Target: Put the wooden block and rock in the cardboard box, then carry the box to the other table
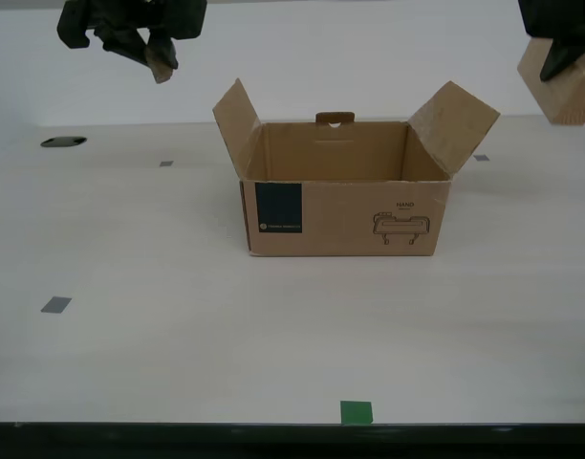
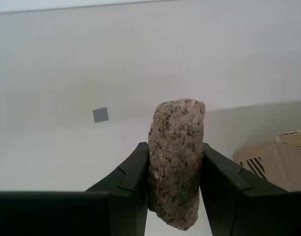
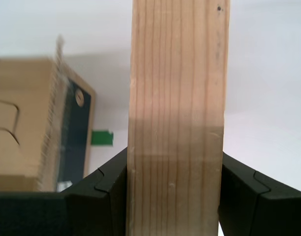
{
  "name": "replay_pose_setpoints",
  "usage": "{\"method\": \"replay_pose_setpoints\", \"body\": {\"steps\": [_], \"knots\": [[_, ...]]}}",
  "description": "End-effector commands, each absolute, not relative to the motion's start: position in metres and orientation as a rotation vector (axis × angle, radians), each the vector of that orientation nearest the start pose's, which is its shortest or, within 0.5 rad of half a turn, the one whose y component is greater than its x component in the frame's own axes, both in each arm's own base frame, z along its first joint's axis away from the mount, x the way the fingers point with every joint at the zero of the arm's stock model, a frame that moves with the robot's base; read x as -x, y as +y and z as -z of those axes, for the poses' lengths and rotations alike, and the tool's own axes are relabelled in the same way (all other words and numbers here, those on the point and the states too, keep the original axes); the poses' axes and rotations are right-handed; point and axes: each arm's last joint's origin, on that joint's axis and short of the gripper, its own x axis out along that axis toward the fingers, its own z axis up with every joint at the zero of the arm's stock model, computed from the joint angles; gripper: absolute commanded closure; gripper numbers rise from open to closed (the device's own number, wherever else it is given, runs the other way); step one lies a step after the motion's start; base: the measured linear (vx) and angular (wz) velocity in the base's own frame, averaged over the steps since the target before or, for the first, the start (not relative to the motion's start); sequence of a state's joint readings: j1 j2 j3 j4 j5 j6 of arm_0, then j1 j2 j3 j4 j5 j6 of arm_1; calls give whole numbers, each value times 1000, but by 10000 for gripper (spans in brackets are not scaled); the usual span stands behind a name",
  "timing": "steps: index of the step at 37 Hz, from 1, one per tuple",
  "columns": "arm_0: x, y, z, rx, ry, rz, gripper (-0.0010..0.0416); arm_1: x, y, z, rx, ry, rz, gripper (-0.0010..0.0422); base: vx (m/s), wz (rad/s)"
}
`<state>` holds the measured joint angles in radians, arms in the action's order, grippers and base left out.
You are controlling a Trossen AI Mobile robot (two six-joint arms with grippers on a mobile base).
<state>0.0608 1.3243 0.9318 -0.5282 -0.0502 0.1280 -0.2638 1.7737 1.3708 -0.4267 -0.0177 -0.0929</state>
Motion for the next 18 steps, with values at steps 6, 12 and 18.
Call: {"method": "replay_pose_setpoints", "body": {"steps": [6, 12, 18], "knots": [[-273, 18, -289, -111, 831, -54, 407, -366, -99, -269, -41, 785, 205, 413, 0, 0], [-276, 20, -308, -133, 775, -110, 407, -360, -100, -278, -25, 771, 249, 413, 0, 0], [-277, 23, -317, -151, 748, -170, 407, -351, -108, -289, -8, 755, 323, 413, 0, 0]]}}
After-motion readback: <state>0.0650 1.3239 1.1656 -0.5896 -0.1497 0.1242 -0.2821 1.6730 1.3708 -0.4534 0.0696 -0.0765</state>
